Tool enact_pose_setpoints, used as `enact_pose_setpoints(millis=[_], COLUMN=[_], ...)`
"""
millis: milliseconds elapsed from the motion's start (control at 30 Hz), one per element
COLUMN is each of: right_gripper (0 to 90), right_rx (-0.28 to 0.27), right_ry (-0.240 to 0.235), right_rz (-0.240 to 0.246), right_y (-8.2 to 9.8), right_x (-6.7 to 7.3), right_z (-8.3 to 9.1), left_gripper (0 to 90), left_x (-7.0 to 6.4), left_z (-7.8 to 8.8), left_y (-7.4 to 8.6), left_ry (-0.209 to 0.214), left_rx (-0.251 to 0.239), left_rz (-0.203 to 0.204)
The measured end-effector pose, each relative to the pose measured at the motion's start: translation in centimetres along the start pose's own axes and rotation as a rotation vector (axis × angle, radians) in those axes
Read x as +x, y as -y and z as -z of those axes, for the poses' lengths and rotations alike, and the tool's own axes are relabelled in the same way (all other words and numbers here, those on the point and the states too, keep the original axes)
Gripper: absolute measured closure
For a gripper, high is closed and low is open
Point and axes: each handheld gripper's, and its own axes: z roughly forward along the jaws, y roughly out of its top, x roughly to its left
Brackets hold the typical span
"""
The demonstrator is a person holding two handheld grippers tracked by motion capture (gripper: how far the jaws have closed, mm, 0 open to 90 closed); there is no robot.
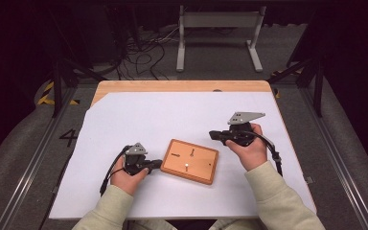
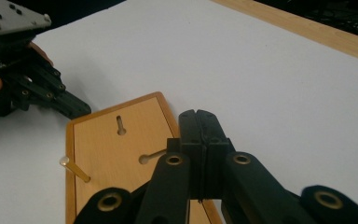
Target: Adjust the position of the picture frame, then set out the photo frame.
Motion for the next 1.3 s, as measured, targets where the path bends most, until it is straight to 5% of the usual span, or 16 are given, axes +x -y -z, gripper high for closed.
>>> enact_pose_setpoints(millis=[333,567,767,1067,1300], right_gripper=[89.1,82.9,72.7,45.6,36.7], right_rx=[-0.008,-0.029,-0.044,-0.086,-0.111], right_ry=[0.01,0.01,0.034,0.075,0.029], right_rz=[-0.024,-0.01,0.032,0.07,0.089], right_y=[2.1,3.6,4.1,5.2,5.4], right_x=[-0.2,-0.4,0.0,1.1,1.8], right_z=[1.7,3.1,4.4,5.8,5.6], left_gripper=[88.0,73.4,58.0,50.0,46.5], left_x=[-2.7,-3.0,-3.0,-2.7,-2.6], left_z=[-1.5,-0.7,1.5,3.7,4.3], left_y=[-0.3,-0.9,-1.8,-2.3,-2.5], left_ry=[0.099,0.053,0.012,-0.023,-0.034], left_rx=[0.035,0.003,-0.085,-0.187,-0.218], left_rz=[-0.092,-0.128,-0.137,-0.106,-0.096])
